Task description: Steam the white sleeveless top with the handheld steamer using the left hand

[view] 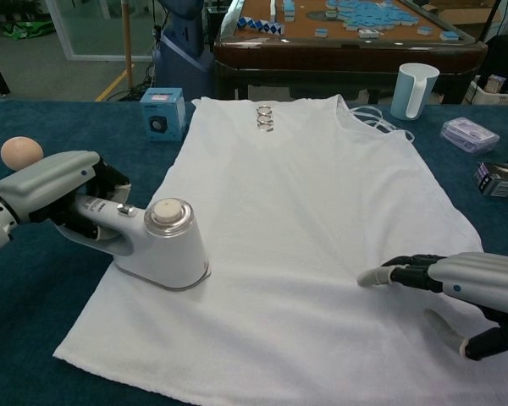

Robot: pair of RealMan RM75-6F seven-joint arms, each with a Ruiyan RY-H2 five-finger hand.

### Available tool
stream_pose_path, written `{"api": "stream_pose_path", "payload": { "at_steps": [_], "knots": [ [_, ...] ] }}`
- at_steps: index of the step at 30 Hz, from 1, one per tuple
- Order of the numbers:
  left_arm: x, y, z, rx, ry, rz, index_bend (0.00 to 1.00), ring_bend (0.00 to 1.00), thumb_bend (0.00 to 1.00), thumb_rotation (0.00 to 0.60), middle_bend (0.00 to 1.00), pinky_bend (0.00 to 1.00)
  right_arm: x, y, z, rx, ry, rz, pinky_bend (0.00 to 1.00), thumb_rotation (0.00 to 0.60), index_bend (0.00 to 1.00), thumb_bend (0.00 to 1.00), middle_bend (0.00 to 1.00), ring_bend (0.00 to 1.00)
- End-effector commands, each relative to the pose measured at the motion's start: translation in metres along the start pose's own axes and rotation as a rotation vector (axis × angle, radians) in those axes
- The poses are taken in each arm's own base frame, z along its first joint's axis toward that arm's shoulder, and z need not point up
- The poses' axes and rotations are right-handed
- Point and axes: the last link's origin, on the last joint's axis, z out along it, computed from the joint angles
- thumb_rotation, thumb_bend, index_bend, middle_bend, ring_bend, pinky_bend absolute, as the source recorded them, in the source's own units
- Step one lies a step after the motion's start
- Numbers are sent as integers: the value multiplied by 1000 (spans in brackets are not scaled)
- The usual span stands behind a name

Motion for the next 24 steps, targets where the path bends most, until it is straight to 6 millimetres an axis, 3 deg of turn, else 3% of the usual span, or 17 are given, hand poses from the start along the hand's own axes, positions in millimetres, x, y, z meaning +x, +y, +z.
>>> {"api": "stream_pose_path", "payload": {
  "at_steps": [1, 16, 18, 22, 24],
  "knots": [
    [5, -8, 0, 17, 17, 16, 892, 632, 249, 600, 772, 644, 0, 0, 0, 0, 0, -1, 19, 598, 0, 772, 129, 5],
    [32, -43, -4, 136, 118, -46, 892, 632, 249, 600, 772, 644, 8, -3, -4, 4, 31, 6, 20, 597, 0, 773, 129, 4],
    [38, -48, -6, 158, 137, -65, 893, 632, 250, 600, 772, 644, 13, -4, -6, 12, 57, 10, 19, 598, 0, 712, 129, 4],
    [47, -58, -12, 199, 167, -91, 893, 632, 249, 600, 772, 644, 28, -8, -10, 28, 128, 0, 20, 598, 0, 359, 129, 4],
    [50, -63, -15, 218, 180, -101, 892, 632, 249, 600, 772, 644, 35, -9, -13, 34, 152, -6, 20, 599, 0, 298, 129, 5]
  ]
}}
